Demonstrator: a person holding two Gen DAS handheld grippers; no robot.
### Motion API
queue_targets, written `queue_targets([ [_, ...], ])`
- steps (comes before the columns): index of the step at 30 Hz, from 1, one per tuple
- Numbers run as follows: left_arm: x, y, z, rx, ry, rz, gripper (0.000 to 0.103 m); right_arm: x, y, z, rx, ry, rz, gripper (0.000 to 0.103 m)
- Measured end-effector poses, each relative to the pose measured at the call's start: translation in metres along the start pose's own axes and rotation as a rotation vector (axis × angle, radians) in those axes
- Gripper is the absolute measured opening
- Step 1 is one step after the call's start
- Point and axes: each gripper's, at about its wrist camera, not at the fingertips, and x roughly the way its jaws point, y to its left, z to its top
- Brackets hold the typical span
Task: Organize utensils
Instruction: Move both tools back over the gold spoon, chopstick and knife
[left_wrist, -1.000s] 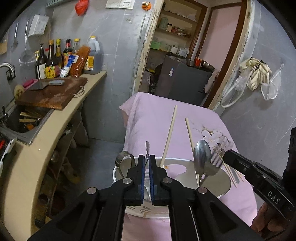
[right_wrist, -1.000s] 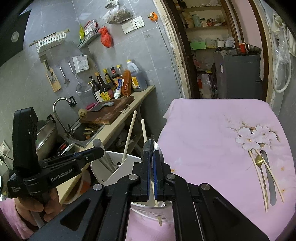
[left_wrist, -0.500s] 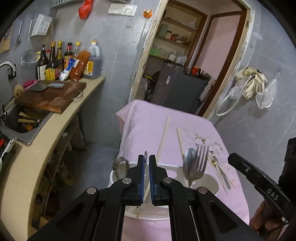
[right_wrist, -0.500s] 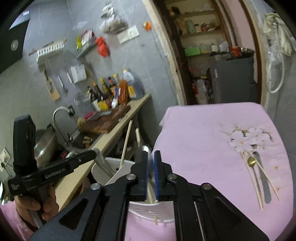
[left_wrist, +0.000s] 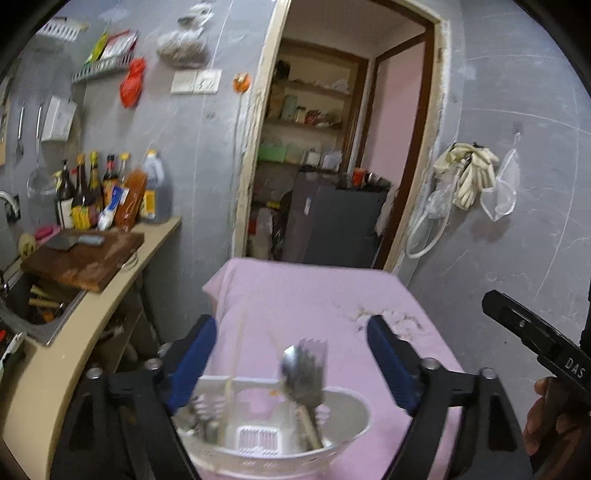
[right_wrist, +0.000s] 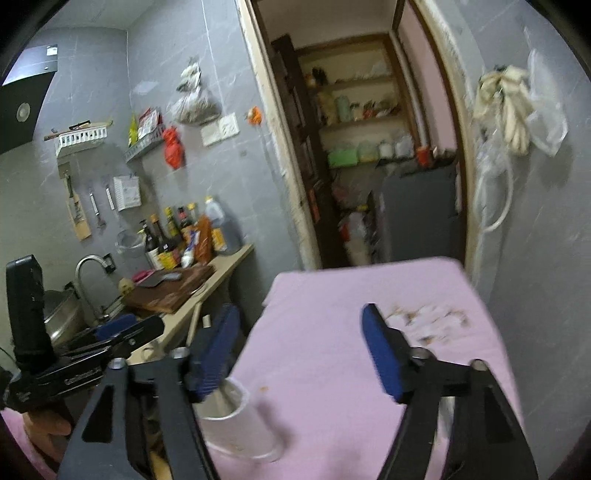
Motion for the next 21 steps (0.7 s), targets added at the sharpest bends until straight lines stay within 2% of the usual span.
queue_targets([
  [2, 0.0, -0.013, 0.001, 0.002, -0.036, 0.007, 0.097, -0.01, -0.012, 0.005, -0.017, -0.036, -0.033, 0.073],
  [4, 0.002, -0.024, 0.002, 0.003, -0.055, 0.007, 0.1, -0.017, -0.023, 0.009, -0.033, -0.053, -0.069, 0.077],
  [8, 0.01, -0.051, 0.002, 0.011, -0.086, 0.01, 0.101, -0.029, -0.05, 0.017, -0.054, -0.096, -0.122, 0.095],
  [16, 0.03, -0.096, -0.007, 0.011, -0.113, 0.034, 0.102, -0.035, -0.099, 0.026, -0.088, -0.115, -0.183, 0.097],
  [21, 0.054, -0.124, -0.013, 0.024, -0.063, 0.043, 0.102, -0.022, -0.138, 0.029, -0.081, -0.068, -0.178, 0.1],
])
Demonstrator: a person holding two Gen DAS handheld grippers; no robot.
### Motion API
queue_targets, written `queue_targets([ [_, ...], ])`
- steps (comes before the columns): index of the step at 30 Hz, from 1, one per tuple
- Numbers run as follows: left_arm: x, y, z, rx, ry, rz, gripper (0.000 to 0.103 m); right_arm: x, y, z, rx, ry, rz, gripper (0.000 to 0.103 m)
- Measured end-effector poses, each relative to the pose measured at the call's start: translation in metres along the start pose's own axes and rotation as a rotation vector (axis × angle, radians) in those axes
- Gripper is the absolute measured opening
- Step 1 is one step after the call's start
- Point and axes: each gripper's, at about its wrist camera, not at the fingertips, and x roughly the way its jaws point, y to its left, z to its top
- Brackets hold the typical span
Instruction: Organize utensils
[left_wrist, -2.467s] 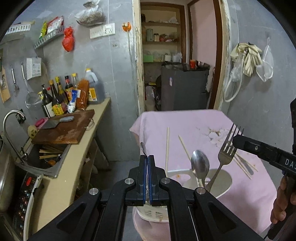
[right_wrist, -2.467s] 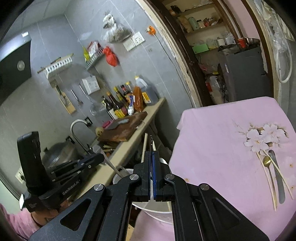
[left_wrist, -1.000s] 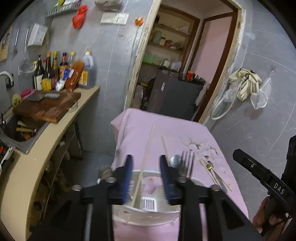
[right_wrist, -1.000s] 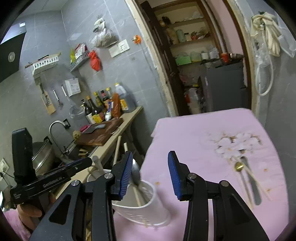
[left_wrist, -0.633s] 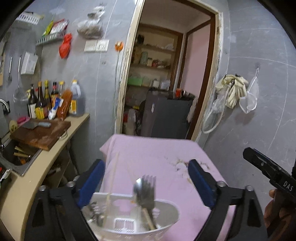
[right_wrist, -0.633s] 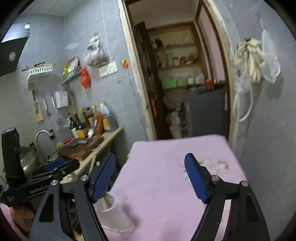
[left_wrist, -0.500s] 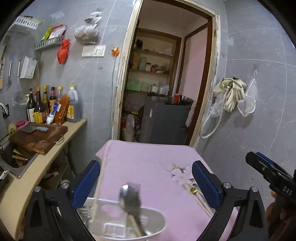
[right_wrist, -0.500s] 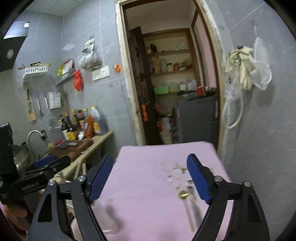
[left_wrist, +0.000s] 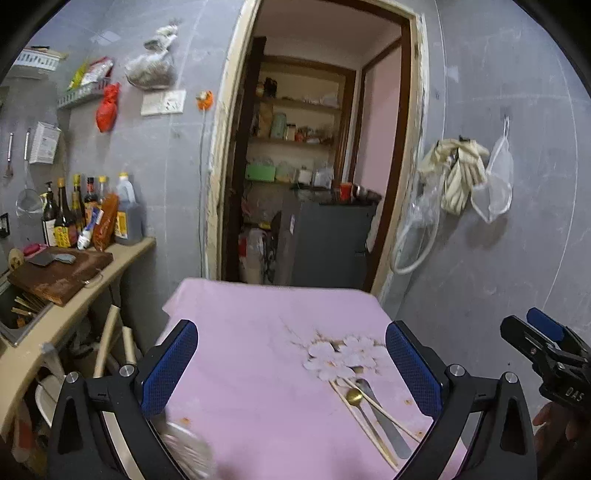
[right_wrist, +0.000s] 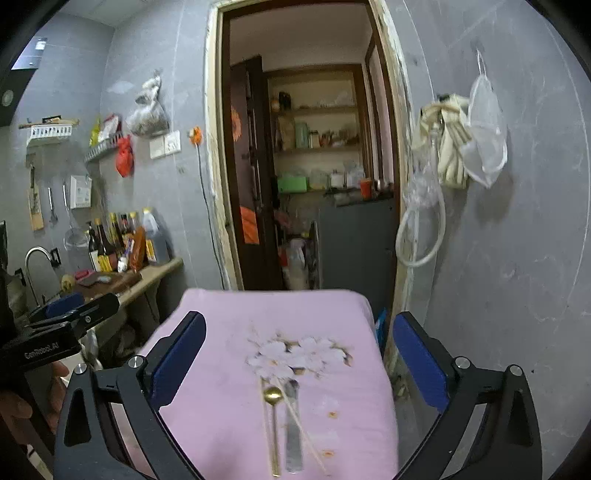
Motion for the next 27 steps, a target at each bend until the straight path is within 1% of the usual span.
queue_targets([
  [4, 0.018, -0.017, -0.007, 0.0, 0.051, 0.009, 0.102, 0.029, -0.032, -0.007, 0.028, 0.061, 0.014, 0.1],
  [9, 0.045, -0.033, -0.02, -0.006, 0.13, 0.018, 0.102, 0.063, -0.063, -0.027, 0.058, 0.128, 0.045, 0.1],
  [15, 0.08, -0.042, -0.041, -0.04, 0.22, 0.008, 0.102, 0.114, -0.085, -0.061, 0.115, 0.242, 0.119, 0.099],
  [17, 0.093, -0.043, -0.05, -0.051, 0.25, 0.005, 0.1, 0.129, -0.088, -0.072, 0.13, 0.275, 0.147, 0.098],
  [18, 0.098, -0.044, -0.054, -0.052, 0.263, 0.004, 0.098, 0.137, -0.09, -0.078, 0.139, 0.293, 0.165, 0.094],
  [19, 0.103, -0.046, -0.058, -0.05, 0.277, 0.003, 0.093, 0.147, -0.09, -0.084, 0.148, 0.312, 0.184, 0.092],
  [20, 0.11, -0.048, -0.062, -0.048, 0.297, 0.001, 0.088, 0.154, -0.09, -0.089, 0.151, 0.327, 0.199, 0.085],
  [21, 0.115, -0.049, -0.067, -0.045, 0.317, -0.003, 0.086, 0.162, -0.09, -0.095, 0.151, 0.346, 0.213, 0.077],
  [23, 0.127, -0.05, -0.075, -0.045, 0.355, -0.012, 0.078, 0.179, -0.087, -0.107, 0.152, 0.389, 0.249, 0.071],
  [24, 0.134, -0.05, -0.079, -0.05, 0.375, -0.021, 0.076, 0.185, -0.086, -0.111, 0.152, 0.403, 0.264, 0.067],
  [25, 0.141, -0.05, -0.084, -0.058, 0.4, -0.035, 0.07, 0.193, -0.084, -0.116, 0.152, 0.422, 0.289, 0.064],
  [26, 0.146, -0.049, -0.088, -0.063, 0.417, -0.042, 0.062, 0.201, -0.081, -0.121, 0.15, 0.447, 0.314, 0.057],
  [27, 0.153, -0.048, -0.091, -0.075, 0.441, -0.054, 0.058, 0.208, -0.079, -0.125, 0.146, 0.466, 0.332, 0.051],
])
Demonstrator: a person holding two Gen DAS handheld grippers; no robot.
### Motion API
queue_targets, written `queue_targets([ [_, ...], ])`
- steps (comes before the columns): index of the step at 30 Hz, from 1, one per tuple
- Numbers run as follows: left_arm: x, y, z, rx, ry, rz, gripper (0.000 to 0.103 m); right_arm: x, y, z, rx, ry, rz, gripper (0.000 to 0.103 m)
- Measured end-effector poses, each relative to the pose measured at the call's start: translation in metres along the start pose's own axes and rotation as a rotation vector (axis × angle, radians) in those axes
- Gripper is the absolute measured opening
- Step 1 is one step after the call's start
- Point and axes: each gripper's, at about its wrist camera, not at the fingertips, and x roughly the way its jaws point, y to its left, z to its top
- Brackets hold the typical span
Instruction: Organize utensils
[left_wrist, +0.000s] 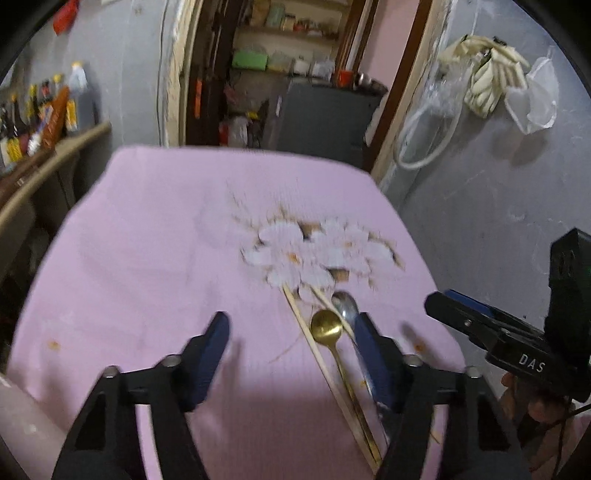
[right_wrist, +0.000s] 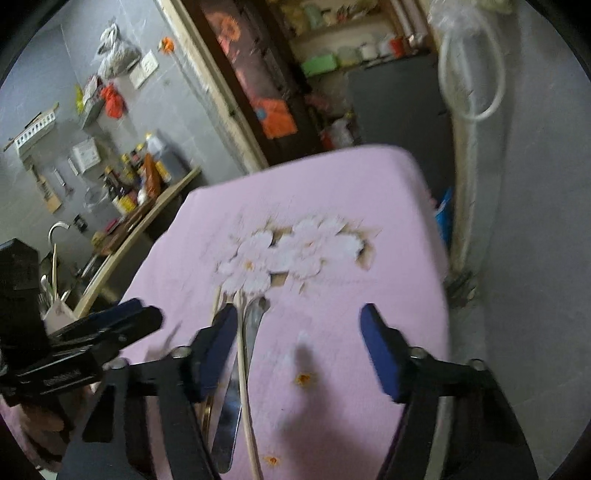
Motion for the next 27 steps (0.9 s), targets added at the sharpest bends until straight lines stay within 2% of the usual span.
queue_targets([
  [2, 0.014, 0.005, -0.001, -0.025, 0.044, -0.033, 0.043, 0.017, -0.001, 0.0, -0.006, 0.044, 0.036, 0.041],
  [3, 0.019, 0.006, 0.0, -0.035, 0.057, -0.041, 0.041, 0.022, -0.001, 0.0, -0.011, 0.056, 0.043, 0.037],
  [8, 0.039, 0.014, 0.004, -0.08, 0.107, -0.081, 0.031, 0.042, 0.003, 0.002, -0.041, 0.096, 0.078, 0.03],
  [14, 0.058, 0.018, 0.016, -0.104, 0.152, -0.152, 0.028, 0.059, 0.006, 0.002, -0.034, 0.136, 0.106, 0.029],
  [18, 0.073, 0.019, 0.024, -0.118, 0.197, -0.15, 0.02, 0.065, 0.006, 0.001, -0.021, 0.14, 0.112, 0.029],
  [22, 0.079, 0.015, 0.026, -0.117, 0.209, -0.131, 0.011, 0.068, 0.006, 0.003, -0.023, 0.149, 0.116, 0.029],
  [27, 0.078, 0.014, 0.027, -0.098, 0.217, -0.111, 0.009, 0.074, 0.007, 0.005, -0.03, 0.176, 0.127, 0.029],
])
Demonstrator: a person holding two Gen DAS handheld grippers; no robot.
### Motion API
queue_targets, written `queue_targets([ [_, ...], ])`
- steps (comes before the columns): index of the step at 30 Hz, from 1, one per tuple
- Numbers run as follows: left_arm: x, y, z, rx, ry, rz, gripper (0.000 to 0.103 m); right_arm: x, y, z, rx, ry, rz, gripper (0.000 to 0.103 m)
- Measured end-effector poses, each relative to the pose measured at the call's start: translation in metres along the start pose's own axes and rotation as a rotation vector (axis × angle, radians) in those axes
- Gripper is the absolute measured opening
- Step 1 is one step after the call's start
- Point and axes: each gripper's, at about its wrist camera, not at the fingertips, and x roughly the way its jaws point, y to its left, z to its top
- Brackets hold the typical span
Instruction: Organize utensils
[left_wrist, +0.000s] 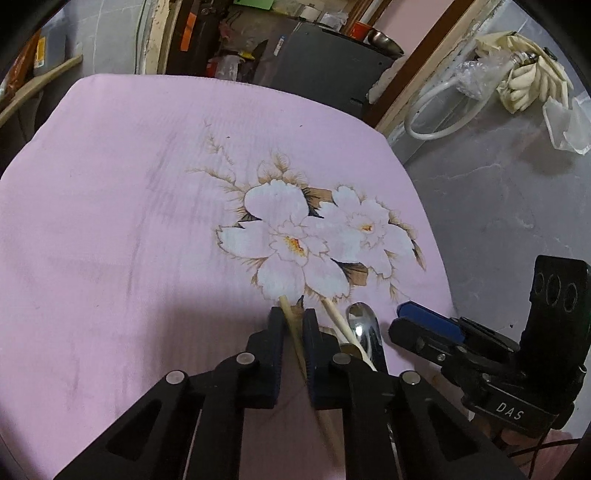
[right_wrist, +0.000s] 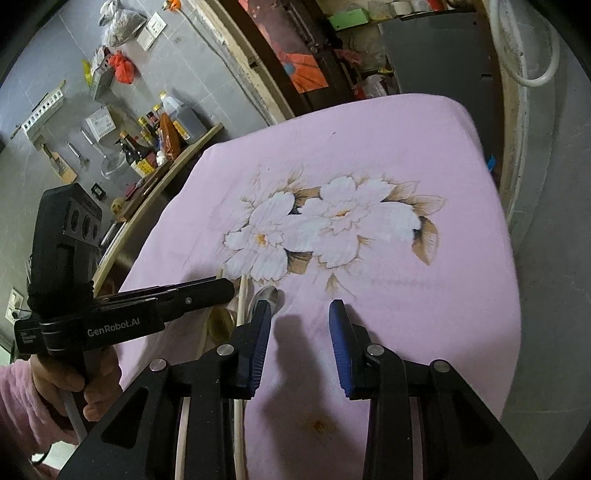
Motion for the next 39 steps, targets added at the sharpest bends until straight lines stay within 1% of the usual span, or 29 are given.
queue_targets([
  [2, -0.003, 0.001, 0.0, 0.004, 0.004, 0.029, 0.005, 0.004, 0.003, 0.003, -0.013, 0.015, -0.003, 0.029],
  [4, -0.006, 0.005, 0.0, 0.004, 0.002, 0.046, 0.005, 0.009, 0.007, 0.007, -0.028, 0.033, -0.007, 0.029],
  [8, -0.012, 0.016, -0.002, -0.022, -0.003, 0.05, 0.005, 0.016, 0.016, 0.013, -0.06, 0.066, -0.015, 0.03],
  [13, -0.015, 0.029, -0.006, -0.086, -0.009, 0.022, 0.005, 0.02, 0.031, 0.013, -0.111, 0.095, -0.036, 0.03],
  [17, -0.017, 0.032, -0.008, -0.098, -0.01, 0.023, 0.005, 0.021, 0.04, 0.015, -0.136, 0.127, -0.069, 0.021],
  [21, -0.018, 0.034, -0.008, -0.112, -0.004, 0.015, 0.005, 0.021, 0.042, 0.02, -0.113, 0.165, -0.093, 0.019],
  [25, -0.018, 0.033, -0.008, -0.108, 0.0, 0.019, 0.005, 0.02, 0.039, 0.023, -0.062, 0.204, -0.104, 0.017],
  [31, -0.02, 0.033, -0.009, -0.11, 0.008, 0.015, 0.005, 0.017, 0.042, 0.02, -0.024, 0.2, -0.103, 0.008],
  [33, -0.02, 0.032, -0.009, -0.113, 0.009, 0.013, 0.005, 0.017, 0.047, 0.021, -0.02, 0.198, -0.092, 0.003],
  [35, -0.02, 0.032, -0.01, -0.114, 0.012, 0.011, 0.005, 0.018, 0.054, 0.02, -0.028, 0.206, -0.089, 0.002],
  [39, -0.021, 0.033, -0.011, -0.107, 0.019, 0.016, 0.005, 0.018, 0.062, 0.018, -0.049, 0.214, -0.122, 0.002],
])
